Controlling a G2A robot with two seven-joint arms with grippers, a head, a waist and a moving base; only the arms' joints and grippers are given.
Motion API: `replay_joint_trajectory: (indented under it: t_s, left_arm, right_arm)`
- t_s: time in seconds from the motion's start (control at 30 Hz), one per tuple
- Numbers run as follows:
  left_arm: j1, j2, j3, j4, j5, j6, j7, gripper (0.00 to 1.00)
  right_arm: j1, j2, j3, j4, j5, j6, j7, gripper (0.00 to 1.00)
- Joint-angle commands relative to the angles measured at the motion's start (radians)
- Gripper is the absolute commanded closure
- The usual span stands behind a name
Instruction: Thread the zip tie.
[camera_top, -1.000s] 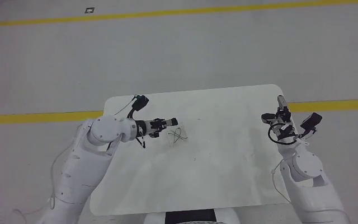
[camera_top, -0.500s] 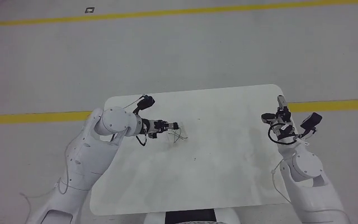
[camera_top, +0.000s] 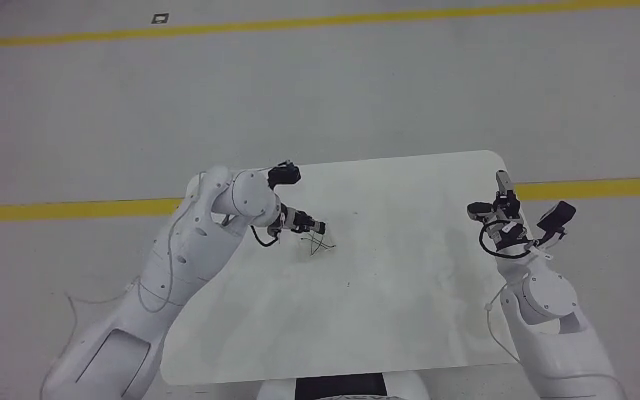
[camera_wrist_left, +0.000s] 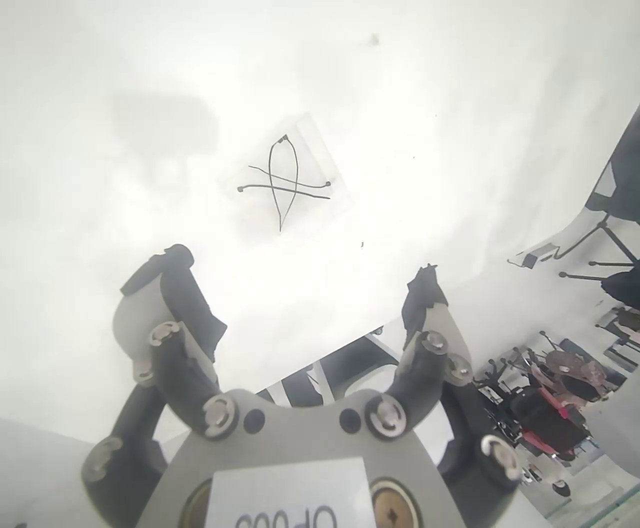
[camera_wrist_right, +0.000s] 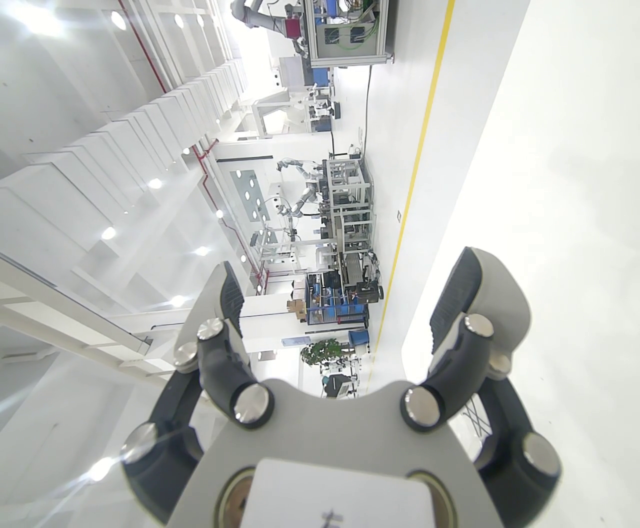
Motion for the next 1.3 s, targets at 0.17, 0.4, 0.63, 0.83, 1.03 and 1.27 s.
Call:
replay_joint_trajectory:
  t_s: [0.17,0.4,0.63,0.83,1.03,1.27]
  left_arm:
    - [-0.009,-0.008,0.048,-0.018,0.018,-0.004,0.018,0.00]
    - [-0.101,-0.065,0.151,0.114,0.027,0.000,0.000,0.00]
    - [-0.157,-0.127,0.206,0.252,0.060,0.000,0.000,0.00]
    - [-0.157,-0.127,0.206,0.252,0.060,0.000,0.000,0.00]
    - [-0.159,-0.137,0.233,0.249,0.097,0.000,0.004,0.00]
    - [-0.196,-0.186,0.278,0.343,0.108,0.000,0.000,0.00]
  right_arm:
    - [0.000,0.000,0.000,0.000,0.000,0.000,0.000,0.00]
    - [0.000,0.000,0.000,0.000,0.000,0.000,0.000,0.00]
    - [0.000,0.000,0.000,0.000,0.000,0.000,0.000,0.00]
    - [0.000,0.000,0.000,0.000,0.000,0.000,0.000,0.00]
    - [0.000,0.000,0.000,0.000,0.000,0.000,0.000,0.00]
    - [0.000,0.000,0.000,0.000,0.000,0.000,0.000,0.00]
